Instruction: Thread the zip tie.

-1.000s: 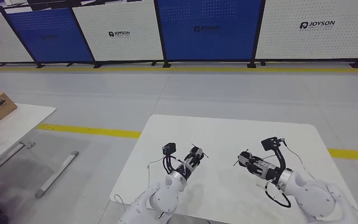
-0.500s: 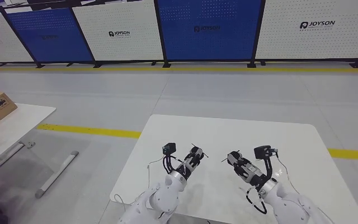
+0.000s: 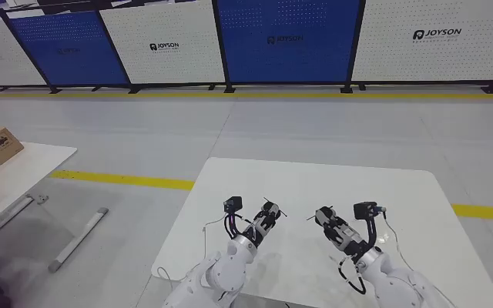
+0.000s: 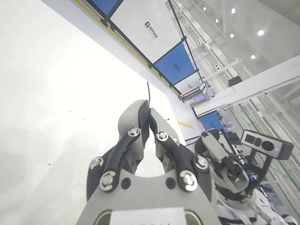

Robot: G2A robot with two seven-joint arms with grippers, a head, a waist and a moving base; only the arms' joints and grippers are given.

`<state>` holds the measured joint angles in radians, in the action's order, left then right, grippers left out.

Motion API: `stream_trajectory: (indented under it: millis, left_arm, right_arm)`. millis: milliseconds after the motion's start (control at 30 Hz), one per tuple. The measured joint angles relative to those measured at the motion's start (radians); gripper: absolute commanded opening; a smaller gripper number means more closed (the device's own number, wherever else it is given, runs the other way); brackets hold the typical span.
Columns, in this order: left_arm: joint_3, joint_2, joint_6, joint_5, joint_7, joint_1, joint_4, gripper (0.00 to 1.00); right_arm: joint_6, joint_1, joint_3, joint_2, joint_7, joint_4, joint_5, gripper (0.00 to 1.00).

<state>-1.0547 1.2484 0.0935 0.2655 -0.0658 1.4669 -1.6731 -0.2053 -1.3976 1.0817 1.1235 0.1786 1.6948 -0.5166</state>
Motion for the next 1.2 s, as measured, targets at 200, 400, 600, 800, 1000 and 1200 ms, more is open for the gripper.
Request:
stream_trajectory:
  millis: [200,400,600,800,1000,1200]
  left_arm:
    - [0.0,0.0,0.0,0.0,0.0,0.0,0.0,0.0]
    - [0.0,0.0,0.0,0.0,0.0,0.0,0.0,0.0]
    - [0.0,0.0,0.0,0.0,0.0,0.0,0.0,0.0]
    - [0.0,0.0,0.0,0.0,0.0,0.0,0.0,0.0]
    - [0.0,0.0,0.0,0.0,0.0,0.0,0.0,0.0]
    - [0.0,0.0,0.0,0.0,0.0,0.0,0.0,0.0]
  right_arm:
    - [0.022,-0.009,-0.092,0.034,-0.239,-0.063,-0.058,0.0]
    - [0.059,-0.013,-0.144,0.05,-0.297,-0.068,-0.089,0.0]
    - [0.058,-0.013,-0.143,0.05,-0.296,-0.068,-0.088,0.0]
    - [0.042,-0.023,-0.122,0.059,-0.279,-0.078,0.048,0.0]
    - [0.037,0.002,-0.109,0.074,-0.179,-0.133,0.269,0.0]
    - [0.034,0.005,-0.107,0.074,-0.172,-0.137,0.274,0.0]
